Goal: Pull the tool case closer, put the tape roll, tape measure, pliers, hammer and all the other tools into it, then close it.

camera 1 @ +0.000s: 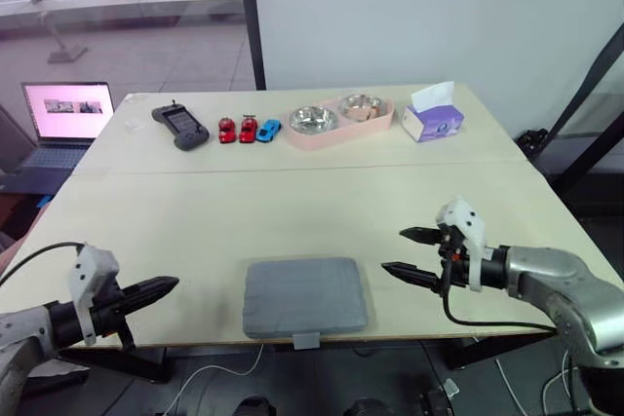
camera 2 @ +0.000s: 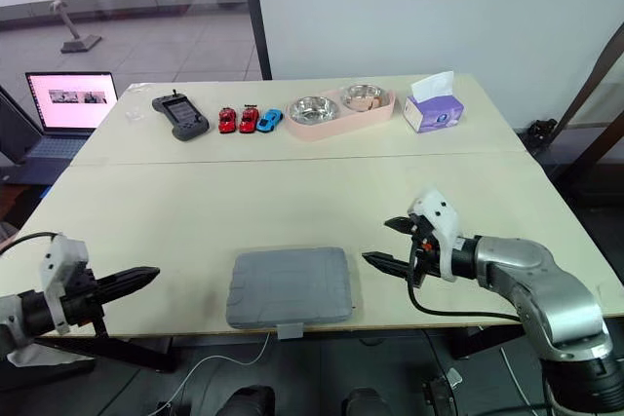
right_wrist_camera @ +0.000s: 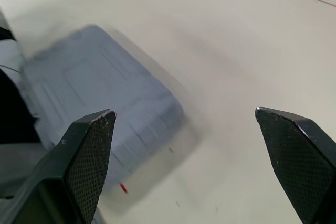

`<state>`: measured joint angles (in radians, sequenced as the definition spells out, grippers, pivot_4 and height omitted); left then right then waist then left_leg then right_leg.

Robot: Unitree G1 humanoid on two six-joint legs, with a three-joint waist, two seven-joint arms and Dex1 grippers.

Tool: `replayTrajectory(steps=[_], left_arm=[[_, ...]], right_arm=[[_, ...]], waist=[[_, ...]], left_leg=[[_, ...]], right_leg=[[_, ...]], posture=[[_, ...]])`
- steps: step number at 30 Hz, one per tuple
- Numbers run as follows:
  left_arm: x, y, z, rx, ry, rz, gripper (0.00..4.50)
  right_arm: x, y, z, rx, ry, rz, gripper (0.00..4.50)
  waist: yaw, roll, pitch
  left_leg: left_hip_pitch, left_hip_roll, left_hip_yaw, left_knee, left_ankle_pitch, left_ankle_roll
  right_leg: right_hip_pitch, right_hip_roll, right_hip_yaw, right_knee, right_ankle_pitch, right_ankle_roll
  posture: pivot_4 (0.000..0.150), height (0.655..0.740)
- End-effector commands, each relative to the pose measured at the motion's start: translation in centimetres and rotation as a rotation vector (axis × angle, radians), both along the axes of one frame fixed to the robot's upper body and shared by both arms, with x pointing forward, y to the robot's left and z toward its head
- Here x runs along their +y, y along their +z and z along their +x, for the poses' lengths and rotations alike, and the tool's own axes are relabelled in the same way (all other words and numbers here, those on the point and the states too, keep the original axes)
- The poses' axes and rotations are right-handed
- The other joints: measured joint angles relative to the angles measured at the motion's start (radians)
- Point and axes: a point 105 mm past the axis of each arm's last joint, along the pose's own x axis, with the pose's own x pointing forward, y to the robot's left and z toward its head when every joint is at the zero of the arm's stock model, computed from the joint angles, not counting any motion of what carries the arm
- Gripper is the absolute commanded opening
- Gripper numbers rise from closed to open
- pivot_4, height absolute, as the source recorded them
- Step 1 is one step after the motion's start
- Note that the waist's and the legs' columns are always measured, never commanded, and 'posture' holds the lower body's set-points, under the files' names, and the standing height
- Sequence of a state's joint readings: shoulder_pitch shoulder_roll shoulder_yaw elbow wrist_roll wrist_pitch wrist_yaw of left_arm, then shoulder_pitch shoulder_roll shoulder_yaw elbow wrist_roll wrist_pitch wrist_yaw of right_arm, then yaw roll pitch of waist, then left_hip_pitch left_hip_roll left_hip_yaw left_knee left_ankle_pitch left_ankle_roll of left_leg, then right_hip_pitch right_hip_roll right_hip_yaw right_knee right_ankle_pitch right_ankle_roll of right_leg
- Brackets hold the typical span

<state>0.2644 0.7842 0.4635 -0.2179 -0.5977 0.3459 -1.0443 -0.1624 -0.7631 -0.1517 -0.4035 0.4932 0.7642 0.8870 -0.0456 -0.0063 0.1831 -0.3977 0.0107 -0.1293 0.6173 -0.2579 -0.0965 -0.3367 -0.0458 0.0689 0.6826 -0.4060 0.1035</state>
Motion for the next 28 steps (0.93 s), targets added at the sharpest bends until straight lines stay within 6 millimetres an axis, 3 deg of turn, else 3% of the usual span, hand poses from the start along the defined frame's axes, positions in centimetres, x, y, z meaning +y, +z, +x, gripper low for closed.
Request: replayTrajectory(steps=[1, 9, 14, 28], left_arm=[[0.8, 1.2, -0.7, -0.053, 0.073, -0.003, 0.0], [1.4, 1.6, -1.7, -0.086, 0.145, 0.026, 0.0], [1.7, 2.4, -1.6, -0.111, 0.165, 0.011, 0.0], [2.2, 2.3, -0.8, -0.128, 0.173, 0.037, 0.0]], right_arm=[[-1.4, 1.4, -0.1, -0.078, -0.013, -0.012, 4.49], [-3.0, 1.2, 0.0, -0.06, -0.028, -0.023, 4.49], [-2.7, 0.9, 0.2, -0.055, -0.023, -0.009, 4.49], [-2.4, 0.6, 0.3, -0.057, -0.026, 0.0, 4.49]], waist=[[0.002, -0.001, 0.0], [0.004, -0.003, 0.002], [0.004, -0.004, 0.002], [0.003, -0.004, 0.002]], left_leg=[[0.0, 0.0, 0.0, 0.0, 0.0, 0.0], [0.001, 0.0, 0.0, 0.001, 0.0, 0.0], [0.001, 0.0, 0.0, 0.001, 0.0, 0.0], [0.001, 0.0, 0.0, 0.001, 0.0, 0.0]], right_leg=[[0.0, 0.0, 0.0, 0.0, 0.0, 0.0], [0.001, 0.0, 0.0, 0.0, 0.0, 0.0], [0.001, 0.0, 0.0, 0.0, 0.0, 0.0], [0.001, 0.0, 0.0, 0.0, 0.0, 0.0]], posture=[[0.15, 0.74], [0.15, 0.74], [0.15, 0.74], [0.15, 0.74]])
